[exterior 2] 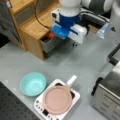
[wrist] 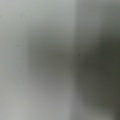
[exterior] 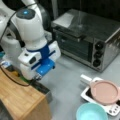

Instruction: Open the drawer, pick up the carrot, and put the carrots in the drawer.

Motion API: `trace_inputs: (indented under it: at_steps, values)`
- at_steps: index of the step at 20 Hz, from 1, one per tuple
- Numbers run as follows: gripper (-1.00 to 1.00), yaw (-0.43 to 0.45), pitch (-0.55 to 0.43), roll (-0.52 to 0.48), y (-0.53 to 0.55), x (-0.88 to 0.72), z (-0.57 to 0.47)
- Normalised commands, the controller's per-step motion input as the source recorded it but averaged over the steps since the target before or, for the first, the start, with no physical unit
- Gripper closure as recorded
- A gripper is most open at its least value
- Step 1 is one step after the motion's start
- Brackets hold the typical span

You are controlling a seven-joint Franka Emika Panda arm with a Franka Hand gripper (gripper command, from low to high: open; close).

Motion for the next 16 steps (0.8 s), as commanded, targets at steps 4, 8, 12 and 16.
trace_inputs:
  at_steps: [4,8,12,16]
  values:
    - [-1.00,-0.082,0.159,0.159,0.32,0.40,0.17]
    - [-1.00,-0.136,0.184,0.163,0.29,0.45,0.18]
    - [-1.00,-0.132,0.233,0.174,0.21,0.47,0.30]
    - [-1.00,-0.082,0.304,0.180,0.24,0.43,0.38]
